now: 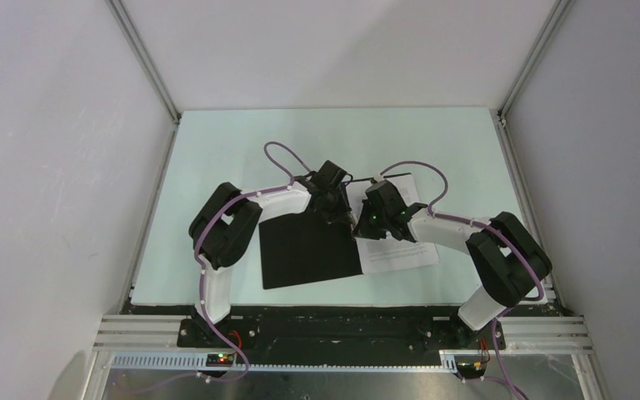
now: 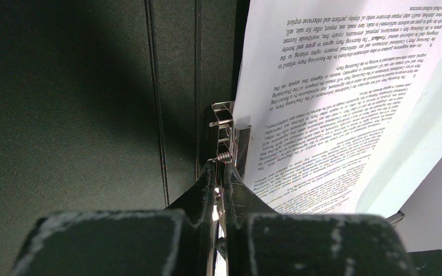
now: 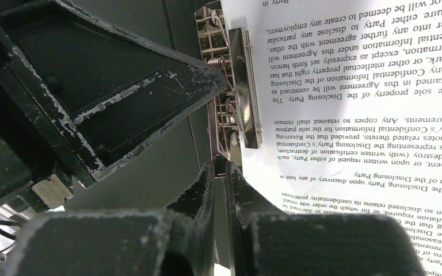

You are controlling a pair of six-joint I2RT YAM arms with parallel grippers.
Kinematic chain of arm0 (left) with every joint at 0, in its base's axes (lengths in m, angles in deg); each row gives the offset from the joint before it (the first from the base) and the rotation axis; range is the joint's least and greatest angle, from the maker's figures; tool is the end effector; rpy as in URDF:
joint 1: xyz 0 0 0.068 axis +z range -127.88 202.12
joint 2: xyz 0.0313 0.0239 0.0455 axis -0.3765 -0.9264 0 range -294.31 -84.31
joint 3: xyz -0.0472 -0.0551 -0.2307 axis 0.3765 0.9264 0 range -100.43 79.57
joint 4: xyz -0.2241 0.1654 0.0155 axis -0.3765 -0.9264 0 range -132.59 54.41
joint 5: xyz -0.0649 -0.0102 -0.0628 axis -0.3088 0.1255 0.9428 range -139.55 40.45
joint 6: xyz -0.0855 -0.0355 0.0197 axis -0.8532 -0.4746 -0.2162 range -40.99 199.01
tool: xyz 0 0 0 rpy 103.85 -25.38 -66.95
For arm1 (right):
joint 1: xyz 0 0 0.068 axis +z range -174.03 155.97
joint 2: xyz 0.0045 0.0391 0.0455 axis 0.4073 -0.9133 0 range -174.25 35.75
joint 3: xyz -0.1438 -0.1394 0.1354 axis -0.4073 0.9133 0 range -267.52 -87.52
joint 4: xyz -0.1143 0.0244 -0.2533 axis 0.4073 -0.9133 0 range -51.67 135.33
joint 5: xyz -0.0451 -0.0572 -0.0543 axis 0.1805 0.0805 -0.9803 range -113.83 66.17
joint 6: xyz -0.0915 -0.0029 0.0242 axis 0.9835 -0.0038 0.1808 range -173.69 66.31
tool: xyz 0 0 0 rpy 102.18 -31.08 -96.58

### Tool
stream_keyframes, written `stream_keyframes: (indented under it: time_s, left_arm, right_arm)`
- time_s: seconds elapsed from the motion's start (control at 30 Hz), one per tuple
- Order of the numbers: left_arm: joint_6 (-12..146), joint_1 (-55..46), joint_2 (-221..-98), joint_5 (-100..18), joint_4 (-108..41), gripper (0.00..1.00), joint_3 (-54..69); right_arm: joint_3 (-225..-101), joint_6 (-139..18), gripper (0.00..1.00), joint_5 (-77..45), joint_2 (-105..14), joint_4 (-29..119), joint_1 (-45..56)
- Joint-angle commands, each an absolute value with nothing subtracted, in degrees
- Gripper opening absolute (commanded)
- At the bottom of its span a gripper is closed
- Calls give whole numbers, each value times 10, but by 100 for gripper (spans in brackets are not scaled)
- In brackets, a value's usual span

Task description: Put the files into the folder

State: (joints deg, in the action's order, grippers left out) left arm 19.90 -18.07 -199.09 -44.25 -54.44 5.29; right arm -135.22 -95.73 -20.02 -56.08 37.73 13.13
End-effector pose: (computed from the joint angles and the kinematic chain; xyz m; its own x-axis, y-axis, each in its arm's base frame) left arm 0.3293 -0.2884 0.0615 -0.9196 -0.3418 -0.1936 -0.2158 0.8513 -0.4783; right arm 0.2811 0.2204 0.0796 -0.8903 0.1636 -0.4249 -0.0530 0.8896 0.4536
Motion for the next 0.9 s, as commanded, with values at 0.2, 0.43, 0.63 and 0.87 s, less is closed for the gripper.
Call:
stream_keyframes:
  time_s: [0.2, 0.43, 0.63, 0.87]
  left_arm:
    - [217, -169, -2062, -535, -629, 0, 88]
    - [217, -168, -2066, -535, -628, 0, 88]
    - [220, -168, -2068, -538, -628, 0, 89]
    - [223, -169, -2065, -538, -628, 0, 88]
  right_arm:
    - [-1351, -943, 0, -318, -635, 239, 174]
    - [-1364, -943, 0, -360, -659, 217, 187]
    - [-1364, -933, 0, -352, -600, 202, 179]
    - [-1381, -920, 0, -356, -593, 177, 175]
